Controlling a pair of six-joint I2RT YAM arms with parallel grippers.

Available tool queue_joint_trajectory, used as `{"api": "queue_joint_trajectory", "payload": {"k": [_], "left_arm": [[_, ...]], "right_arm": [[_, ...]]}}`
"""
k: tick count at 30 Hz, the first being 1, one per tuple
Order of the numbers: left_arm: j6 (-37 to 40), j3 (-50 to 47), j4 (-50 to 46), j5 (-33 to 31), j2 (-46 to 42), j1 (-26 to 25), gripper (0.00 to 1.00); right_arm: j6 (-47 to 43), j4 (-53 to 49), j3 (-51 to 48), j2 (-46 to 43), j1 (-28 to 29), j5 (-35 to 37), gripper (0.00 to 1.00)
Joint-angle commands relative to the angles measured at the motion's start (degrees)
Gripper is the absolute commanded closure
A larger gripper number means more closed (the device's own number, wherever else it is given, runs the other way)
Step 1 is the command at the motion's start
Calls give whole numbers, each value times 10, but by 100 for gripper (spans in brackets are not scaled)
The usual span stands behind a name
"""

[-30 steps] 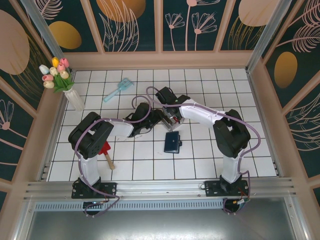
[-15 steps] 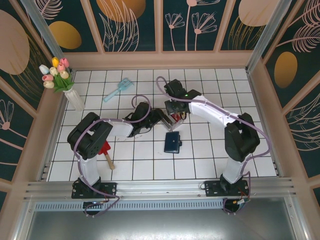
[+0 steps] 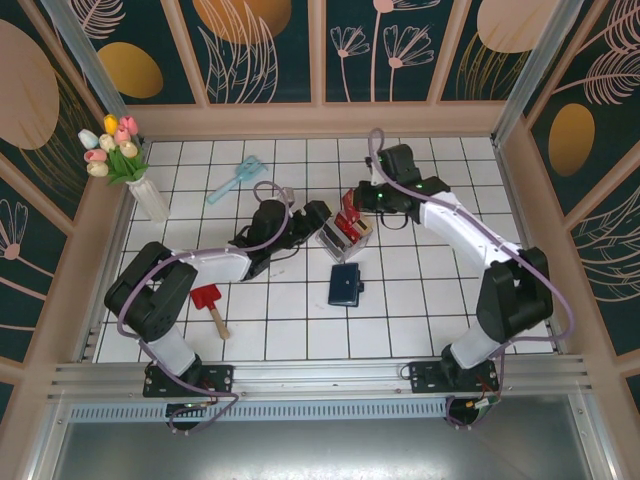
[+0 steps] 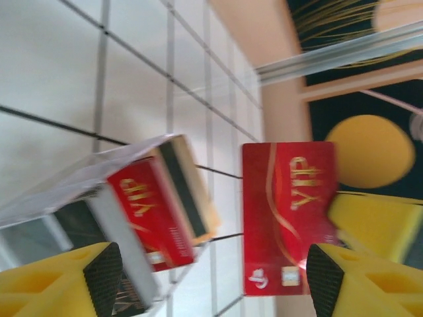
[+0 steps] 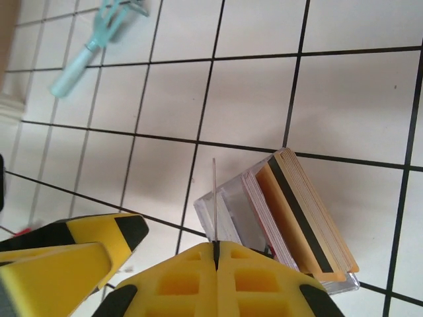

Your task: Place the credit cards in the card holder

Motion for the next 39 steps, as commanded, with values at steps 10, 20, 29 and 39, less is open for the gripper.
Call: {"api": "queue_joint_trajectory", "payload": {"k": [10, 20, 29, 39], "left_arm": [[-120, 33, 293, 138, 71, 18, 24], [-136, 44, 329, 148, 79, 18, 67], [-146, 50, 358, 166, 81, 20, 97], [-200, 65, 420, 207, 104, 20, 98]], "right_arm": [[117, 137, -53, -66, -71, -241, 100], [153, 189, -81, -68, -81, -292, 100], [151, 217, -87, -62, -99, -390, 85], [135, 220, -80, -52, -122, -446, 82]]}}
